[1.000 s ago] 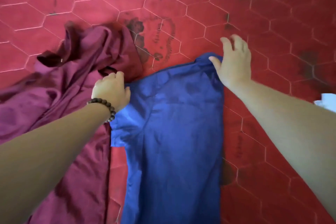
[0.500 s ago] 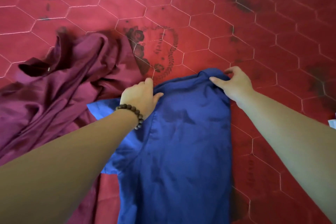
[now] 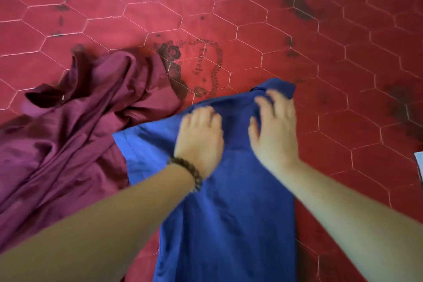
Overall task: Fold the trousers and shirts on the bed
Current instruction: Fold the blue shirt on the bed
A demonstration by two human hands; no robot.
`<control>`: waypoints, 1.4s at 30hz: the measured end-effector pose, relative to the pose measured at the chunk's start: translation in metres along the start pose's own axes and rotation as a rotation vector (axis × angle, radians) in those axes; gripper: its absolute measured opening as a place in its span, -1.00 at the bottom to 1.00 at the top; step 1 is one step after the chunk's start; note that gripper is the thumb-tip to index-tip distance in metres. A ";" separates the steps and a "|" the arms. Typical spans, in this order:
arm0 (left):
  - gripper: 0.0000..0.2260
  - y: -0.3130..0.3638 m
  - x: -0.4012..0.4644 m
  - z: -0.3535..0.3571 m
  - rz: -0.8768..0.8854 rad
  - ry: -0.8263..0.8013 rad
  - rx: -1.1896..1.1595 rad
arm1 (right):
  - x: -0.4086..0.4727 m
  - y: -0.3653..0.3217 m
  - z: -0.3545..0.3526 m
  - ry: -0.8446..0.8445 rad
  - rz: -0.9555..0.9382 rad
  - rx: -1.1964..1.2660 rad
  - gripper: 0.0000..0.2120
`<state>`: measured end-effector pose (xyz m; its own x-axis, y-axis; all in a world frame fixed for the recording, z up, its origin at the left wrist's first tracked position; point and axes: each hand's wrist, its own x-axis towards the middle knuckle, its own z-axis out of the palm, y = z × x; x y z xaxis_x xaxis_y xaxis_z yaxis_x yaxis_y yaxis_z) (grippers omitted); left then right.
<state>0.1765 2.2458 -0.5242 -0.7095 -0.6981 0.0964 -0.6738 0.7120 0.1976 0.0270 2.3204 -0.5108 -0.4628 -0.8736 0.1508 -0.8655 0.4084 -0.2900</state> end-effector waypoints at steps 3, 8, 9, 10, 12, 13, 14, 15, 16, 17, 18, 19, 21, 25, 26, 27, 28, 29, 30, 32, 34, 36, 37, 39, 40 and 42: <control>-0.49 0.014 -0.030 0.020 0.080 -0.270 0.012 | -0.036 -0.007 0.023 -0.187 -0.144 -0.087 -0.59; -0.41 -0.015 -0.041 0.040 0.014 -0.237 0.130 | -0.042 0.010 0.039 -0.283 -0.164 -0.122 -0.49; -0.41 -0.018 -0.040 0.040 -0.004 -0.234 0.123 | -0.042 0.012 0.041 -0.287 -0.157 -0.146 -0.48; -0.41 -0.020 -0.039 0.040 -0.030 -0.234 0.118 | -0.042 0.012 0.042 -0.288 -0.133 -0.186 -0.46; -0.41 -0.025 -0.039 0.038 -0.116 -0.231 0.113 | -0.046 0.010 0.042 -0.278 -0.044 -0.277 -0.45; -0.40 -0.027 -0.039 0.036 -0.175 -0.232 0.111 | -0.049 0.008 0.041 -0.267 0.007 -0.302 -0.45; -0.40 -0.027 -0.039 0.033 -0.235 -0.237 0.120 | -0.054 0.006 0.039 -0.248 0.054 -0.310 -0.45; -0.40 -0.025 -0.041 0.030 -0.277 -0.237 0.142 | -0.061 0.002 0.036 -0.226 0.090 -0.301 -0.46; -0.41 -0.020 -0.045 0.027 -0.291 -0.227 0.169 | -0.070 -0.002 0.032 -0.201 0.105 -0.275 -0.47; -0.42 -0.012 -0.051 0.023 -0.275 -0.205 0.191 | -0.082 -0.008 0.029 -0.182 0.093 -0.243 -0.48; -0.44 -0.002 -0.060 0.020 -0.233 -0.179 0.198 | -0.097 -0.014 0.026 -0.172 0.055 -0.215 -0.49; -0.46 0.011 -0.073 0.016 -0.172 -0.165 0.195 | -0.114 -0.021 0.024 -0.172 0.001 -0.193 -0.49; -0.49 0.036 -0.109 0.009 -0.027 -0.170 0.161 | -0.150 -0.031 0.022 -0.198 -0.093 -0.163 -0.50; -0.55 0.060 -0.183 0.006 0.061 -0.274 0.103 | -0.210 -0.031 0.016 -0.302 -0.122 -0.184 -0.48; -0.54 0.060 -0.197 0.006 0.027 -0.289 0.095 | -0.222 -0.027 0.012 -0.324 -0.098 -0.199 -0.46; -0.53 0.059 -0.210 0.005 -0.004 -0.303 0.091 | -0.233 -0.023 0.009 -0.340 -0.073 -0.207 -0.44; -0.51 0.057 -0.222 0.004 -0.021 -0.313 0.091 | -0.244 -0.019 0.006 -0.346 -0.048 -0.210 -0.42; -0.48 0.056 -0.234 0.003 -0.027 -0.323 0.092 | -0.255 -0.015 0.004 -0.347 -0.024 -0.213 -0.41; -0.46 0.055 -0.246 0.003 -0.029 -0.330 0.091 | -0.266 -0.012 0.001 -0.343 -0.001 -0.219 -0.40; -0.44 0.054 -0.266 0.003 -0.031 -0.330 0.090 | -0.288 -0.011 -0.003 -0.324 0.035 -0.231 -0.39; -0.43 0.056 -0.285 0.005 -0.006 -0.320 0.090 | -0.311 -0.020 -0.005 -0.302 0.048 -0.221 -0.39; -0.45 0.060 -0.302 0.006 0.050 -0.326 0.089 | -0.335 -0.037 -0.005 -0.306 0.013 -0.198 -0.41; -0.45 0.063 -0.311 0.006 0.076 -0.334 0.086 | -0.347 -0.046 -0.004 -0.321 -0.017 -0.191 -0.42; -0.46 0.065 -0.332 0.005 0.095 -0.349 0.080 | -0.371 -0.057 -0.002 -0.352 -0.048 -0.195 -0.43; -0.46 0.063 -0.342 0.004 0.088 -0.355 0.074 | -0.381 -0.057 -0.002 -0.362 -0.035 -0.205 -0.43; -0.44 0.055 -0.365 0.002 0.062 -0.359 0.071 | -0.402 -0.048 -0.006 -0.365 0.017 -0.236 -0.42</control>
<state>0.3978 2.5400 -0.5504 -0.7682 -0.5917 -0.2445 -0.6310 0.7644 0.1328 0.2540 2.6535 -0.5522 -0.4162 -0.8850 -0.2087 -0.8979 0.4362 -0.0590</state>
